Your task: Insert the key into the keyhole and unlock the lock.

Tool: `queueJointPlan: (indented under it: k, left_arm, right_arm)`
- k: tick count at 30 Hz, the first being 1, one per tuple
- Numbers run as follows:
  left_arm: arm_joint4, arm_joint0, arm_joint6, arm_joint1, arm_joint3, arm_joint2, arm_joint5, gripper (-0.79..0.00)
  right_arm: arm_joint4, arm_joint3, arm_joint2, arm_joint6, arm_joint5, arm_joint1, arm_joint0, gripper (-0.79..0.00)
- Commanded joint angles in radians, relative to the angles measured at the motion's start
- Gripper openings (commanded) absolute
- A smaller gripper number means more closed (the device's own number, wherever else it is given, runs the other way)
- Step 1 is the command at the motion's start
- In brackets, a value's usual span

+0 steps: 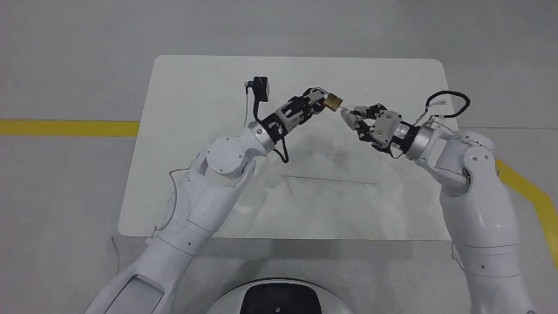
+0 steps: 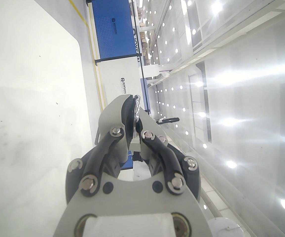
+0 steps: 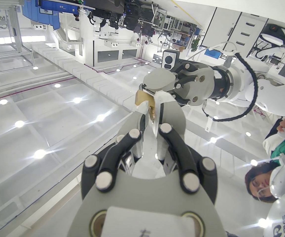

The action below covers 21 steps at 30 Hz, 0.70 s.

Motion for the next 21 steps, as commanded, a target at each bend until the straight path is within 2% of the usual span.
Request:
queueJointPlan:
  k: [1,8,13,14,17,21]
  left_arm:
    - [0.004,0.005,-0.007,0.004,-0.014,-0.013,0.015,-0.785]
    - [0.019,0.054,-0.066,0.033,-0.096,-0.104,0.136,-0.785]
    - [0.106,0.052,-0.146,0.051,-0.120,-0.111,0.290,-0.785]
    - [0.127,0.053,-0.156,0.054,-0.122,-0.109,0.304,-0.785]
    - [0.166,0.056,-0.185,0.060,-0.105,-0.099,0.348,-0.785]
    - [0.240,0.029,-0.199,0.062,-0.032,-0.061,0.397,-0.785]
  right_arm:
    - [-0.003,-0.001,0.001,0.002,-0.002,0.000,0.000,0.000]
    - [-0.003,-0.001,0.001,0.002,-0.002,0.000,0.000,0.000]
    - [-0.003,-0.001,0.001,0.002,-0.002,0.000,0.000,0.000]
    - [-0.028,-0.007,0.015,0.004,-0.045,0.001,-0.003,0.000]
    - [-0.102,-0.055,0.091,0.121,-0.139,0.006,-0.043,0.000]
    - [-0.243,-0.108,0.182,0.303,-0.268,0.012,-0.140,0.000]
